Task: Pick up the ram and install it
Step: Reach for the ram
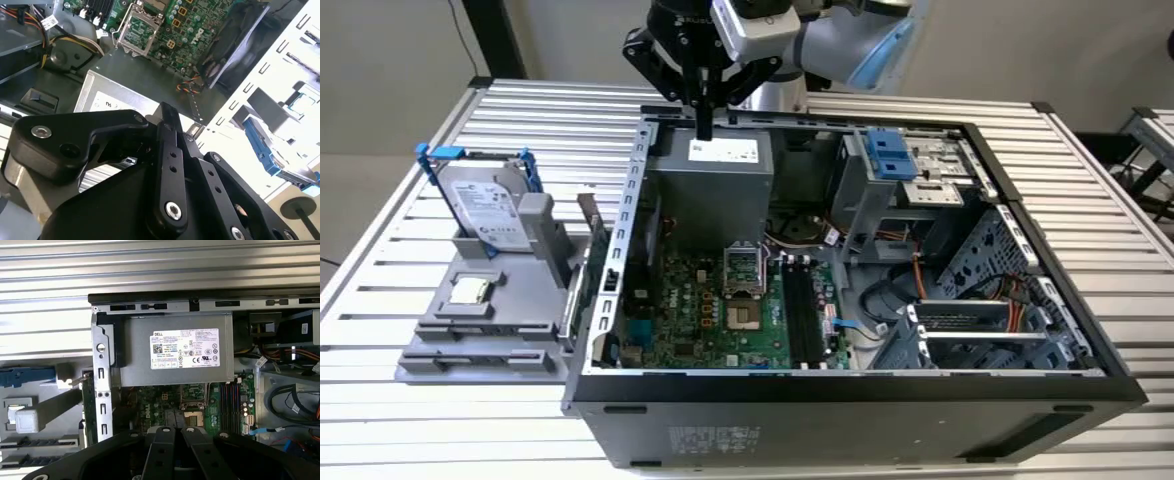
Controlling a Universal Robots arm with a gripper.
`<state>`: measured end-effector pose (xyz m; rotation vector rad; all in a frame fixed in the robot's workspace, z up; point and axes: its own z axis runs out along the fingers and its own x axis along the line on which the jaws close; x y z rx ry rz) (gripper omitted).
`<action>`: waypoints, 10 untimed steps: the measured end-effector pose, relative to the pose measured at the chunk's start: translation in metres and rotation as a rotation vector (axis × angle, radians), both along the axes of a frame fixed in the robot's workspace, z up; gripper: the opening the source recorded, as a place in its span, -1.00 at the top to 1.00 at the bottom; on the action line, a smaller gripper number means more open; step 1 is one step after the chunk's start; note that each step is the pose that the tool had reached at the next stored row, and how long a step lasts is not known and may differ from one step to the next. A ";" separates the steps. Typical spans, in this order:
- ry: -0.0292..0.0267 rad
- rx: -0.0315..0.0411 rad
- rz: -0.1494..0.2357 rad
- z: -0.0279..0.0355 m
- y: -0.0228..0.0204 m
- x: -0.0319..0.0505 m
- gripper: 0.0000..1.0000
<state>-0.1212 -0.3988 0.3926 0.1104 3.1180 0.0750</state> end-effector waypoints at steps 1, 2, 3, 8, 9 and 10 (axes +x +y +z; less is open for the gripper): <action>0.0000 0.0000 0.000 0.0000 0.0000 0.0000 1.00; 0.0000 0.0000 0.000 0.0000 0.0000 -0.0002 1.00; 0.0000 0.0000 0.000 0.0000 0.0000 -0.0005 1.00; 0.0000 -0.0001 0.000 0.0000 0.0000 -0.0075 1.00; 0.0000 -0.0001 0.000 0.0000 0.0000 -0.0091 1.00; -0.0001 0.0000 0.000 0.0000 0.0000 -0.0104 1.00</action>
